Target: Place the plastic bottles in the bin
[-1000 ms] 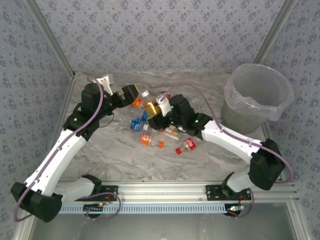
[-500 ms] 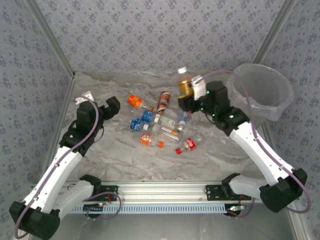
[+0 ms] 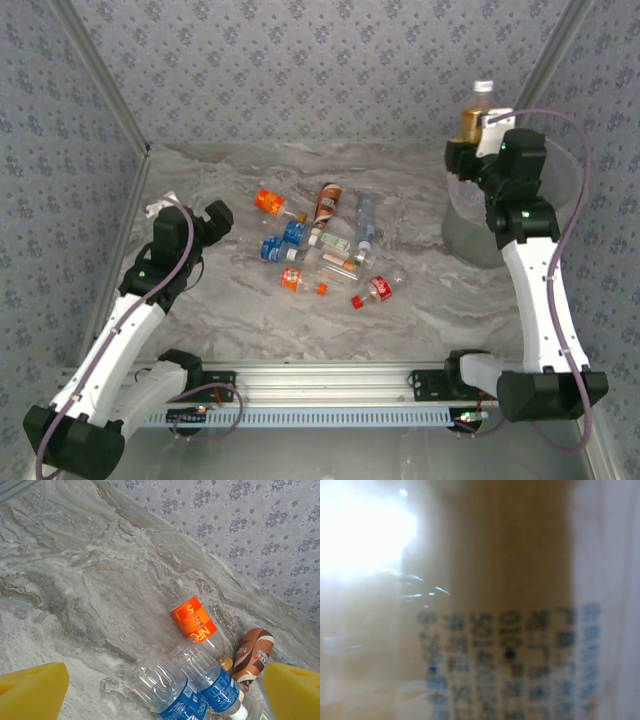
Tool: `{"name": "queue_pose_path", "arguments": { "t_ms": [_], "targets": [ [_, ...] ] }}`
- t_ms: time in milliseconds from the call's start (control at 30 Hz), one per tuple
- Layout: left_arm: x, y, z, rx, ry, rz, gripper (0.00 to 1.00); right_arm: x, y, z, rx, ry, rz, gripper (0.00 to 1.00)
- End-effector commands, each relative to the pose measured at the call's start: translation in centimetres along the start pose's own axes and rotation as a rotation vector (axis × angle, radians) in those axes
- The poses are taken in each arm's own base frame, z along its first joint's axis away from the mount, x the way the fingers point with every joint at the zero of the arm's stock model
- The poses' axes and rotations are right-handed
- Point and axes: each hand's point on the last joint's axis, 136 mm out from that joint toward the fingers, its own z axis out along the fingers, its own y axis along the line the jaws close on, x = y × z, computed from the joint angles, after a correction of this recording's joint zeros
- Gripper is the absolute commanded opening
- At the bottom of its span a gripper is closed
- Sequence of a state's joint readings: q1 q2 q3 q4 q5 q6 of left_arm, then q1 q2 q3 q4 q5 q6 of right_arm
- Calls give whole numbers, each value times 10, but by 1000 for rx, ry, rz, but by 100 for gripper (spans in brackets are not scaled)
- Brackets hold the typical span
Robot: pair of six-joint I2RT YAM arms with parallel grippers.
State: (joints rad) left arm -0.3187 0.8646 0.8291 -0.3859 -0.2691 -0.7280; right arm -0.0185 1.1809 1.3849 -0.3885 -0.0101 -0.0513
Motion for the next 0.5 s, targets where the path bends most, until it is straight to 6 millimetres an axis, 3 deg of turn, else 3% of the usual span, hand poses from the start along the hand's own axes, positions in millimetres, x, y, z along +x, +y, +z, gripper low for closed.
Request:
{"name": "queue_pose_path", "arguments": {
  "t_ms": [0, 133, 267, 367, 467],
  "targets": [
    [-1, -2, -1, 20, -1, -32, 99, -13, -44, 6, 118, -34, 74, 67],
    [2, 1, 0, 13, 8, -31, 100, 8, -81, 20, 218, 24, 119, 67],
    [4, 2, -1, 9, 12, -29, 99, 33, -101, 30, 258, 103, 135, 68],
    [4, 4, -1, 5, 10, -28, 99, 56, -110, 36, 246, 191, 147, 69],
    [4, 6, 1, -2, 9, -30, 99, 79, -103, 44, 162, 266, 176, 69]
  ]
}}
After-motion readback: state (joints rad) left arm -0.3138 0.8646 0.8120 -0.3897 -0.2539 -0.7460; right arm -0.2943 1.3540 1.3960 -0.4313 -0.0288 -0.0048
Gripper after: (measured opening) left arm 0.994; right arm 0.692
